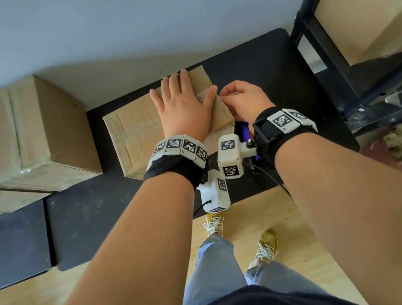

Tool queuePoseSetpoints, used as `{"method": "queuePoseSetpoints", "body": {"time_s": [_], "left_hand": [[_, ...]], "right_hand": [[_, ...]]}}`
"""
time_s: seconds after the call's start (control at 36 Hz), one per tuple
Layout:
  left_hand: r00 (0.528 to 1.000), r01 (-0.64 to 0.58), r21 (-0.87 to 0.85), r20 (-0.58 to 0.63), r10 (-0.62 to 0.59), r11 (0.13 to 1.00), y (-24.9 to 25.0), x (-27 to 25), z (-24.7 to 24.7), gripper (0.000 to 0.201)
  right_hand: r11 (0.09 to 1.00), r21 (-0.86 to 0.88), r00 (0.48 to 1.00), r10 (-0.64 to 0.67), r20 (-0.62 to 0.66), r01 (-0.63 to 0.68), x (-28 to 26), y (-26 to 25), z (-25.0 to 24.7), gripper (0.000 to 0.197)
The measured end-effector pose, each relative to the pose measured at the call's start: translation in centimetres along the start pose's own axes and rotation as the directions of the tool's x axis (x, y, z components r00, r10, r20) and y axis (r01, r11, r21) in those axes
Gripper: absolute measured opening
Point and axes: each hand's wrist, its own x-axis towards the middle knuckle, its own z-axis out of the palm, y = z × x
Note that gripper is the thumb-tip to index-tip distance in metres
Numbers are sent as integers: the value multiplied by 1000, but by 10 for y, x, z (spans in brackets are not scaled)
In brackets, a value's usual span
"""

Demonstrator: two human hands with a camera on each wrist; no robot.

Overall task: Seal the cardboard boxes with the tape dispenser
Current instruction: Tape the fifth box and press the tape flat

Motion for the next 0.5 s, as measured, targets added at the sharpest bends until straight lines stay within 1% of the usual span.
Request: {"method": "queuePoseSetpoints", "body": {"time_s": [0.17,0.28,0.33,0.42,0.5], "left_hand": [[1000,5,14,13,-5,1000,1,1,-1,74],[1000,7,15,8,-8,1000,2,0,-3,75],[1000,9,21,1,-9,1000,3,0,-4,76],[1000,17,48,4,-17,999,4,0,-6,77],[999,38,73,30,-40,997,8,-3,-8,77]], "right_hand": [[1000,10,1000,-19,1,19,-3,7,0,6],[1000,-23,1000,-21,14,21,-3,4,-4,8],[999,-26,999,-36,14,36,-7,5,-8,13],[997,-47,996,-59,-61,56,-12,12,-19,26],[992,-118,986,-72,-149,55,-19,25,-33,27]]}}
